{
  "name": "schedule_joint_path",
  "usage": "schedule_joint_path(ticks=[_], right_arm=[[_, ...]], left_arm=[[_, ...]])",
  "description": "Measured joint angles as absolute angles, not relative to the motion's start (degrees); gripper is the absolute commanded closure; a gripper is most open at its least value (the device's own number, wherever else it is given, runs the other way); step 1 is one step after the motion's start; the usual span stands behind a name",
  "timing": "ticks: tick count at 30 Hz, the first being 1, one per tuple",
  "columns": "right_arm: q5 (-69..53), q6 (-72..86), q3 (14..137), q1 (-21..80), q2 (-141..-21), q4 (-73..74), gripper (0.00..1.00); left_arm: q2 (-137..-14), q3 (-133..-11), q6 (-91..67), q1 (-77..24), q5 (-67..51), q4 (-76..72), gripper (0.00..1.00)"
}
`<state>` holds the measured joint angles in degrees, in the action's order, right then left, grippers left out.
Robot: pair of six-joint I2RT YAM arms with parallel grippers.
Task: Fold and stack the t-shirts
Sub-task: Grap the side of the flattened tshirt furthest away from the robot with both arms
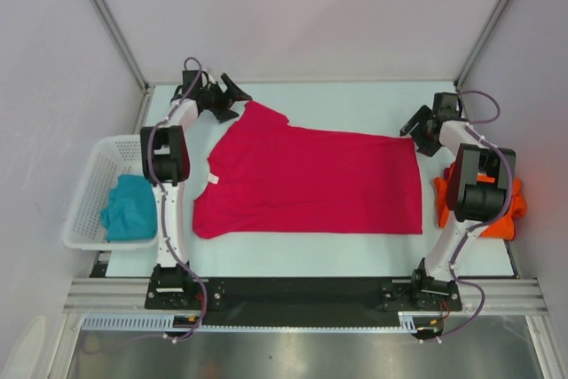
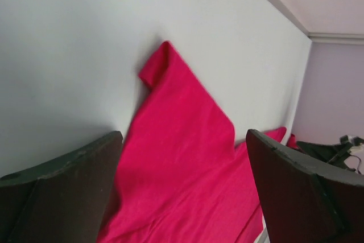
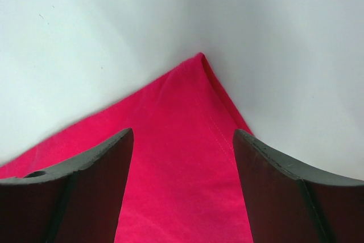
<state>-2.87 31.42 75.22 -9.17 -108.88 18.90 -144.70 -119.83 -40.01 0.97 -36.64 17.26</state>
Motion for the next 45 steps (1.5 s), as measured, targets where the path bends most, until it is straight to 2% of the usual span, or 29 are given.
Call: schedule_joint_path(ticks=[11, 14, 17, 18, 20, 21, 22, 25, 28, 31, 45], right_arm=[[-1.76, 31.22, 79.07, -9.19, -114.06, 19.51, 0.25], [-1.69, 31.20, 80.51, -9.19, -115.70, 20.18, 0.32], [-2.07, 31.03, 82.19, -9.19, -117.16, 20.27, 0.60], [-2.46, 31.00, 82.54, -9.19, -117.51, 20.25, 0.77], [-3.29, 30.68, 83.18, -9.21, -118.28, 20.25, 0.88], [-4.01, 31.11, 83.72, -9.23, -118.87, 20.27, 1.00], [-4.45, 31.11, 84.23, -9.23, -119.50, 20.27, 1.00], [-5.80, 31.03, 85.73, -9.23, -121.03, 20.60, 1.00], [-6.61, 30.94, 86.39, -9.32, -121.54, 20.60, 1.00], [-7.09, 30.74, 86.37, -9.34, -121.54, 20.58, 1.00], [-7.27, 28.21, 88.01, -7.79, -117.51, 23.64, 1.00]], left_arm=[[-150.56, -124.99, -44.82, -0.82, -39.75, 9.78, 0.00], [-152.90, -128.05, -46.17, -1.85, -40.34, 8.40, 0.05], [-154.91, -130.52, -47.55, -2.83, -40.91, 7.35, 0.16], [-155.35, -130.91, -47.90, -3.09, -40.99, 7.11, 0.20], [-155.76, -131.07, -48.45, -3.53, -41.21, 6.81, 0.44], [-155.83, -131.07, -48.69, -3.64, -41.17, 6.94, 0.54], [-155.96, -131.07, -48.71, -3.77, -41.17, 7.27, 0.72], [-156.48, -130.96, -49.10, -3.92, -41.08, 8.58, 0.87], [-156.55, -130.32, -48.93, -3.97, -41.17, 9.89, 0.95], [-155.70, -128.42, -47.86, -3.99, -41.19, 11.03, 0.98], [-145.67, -124.81, -42.78, -4.93, -40.69, 16.91, 0.99]])
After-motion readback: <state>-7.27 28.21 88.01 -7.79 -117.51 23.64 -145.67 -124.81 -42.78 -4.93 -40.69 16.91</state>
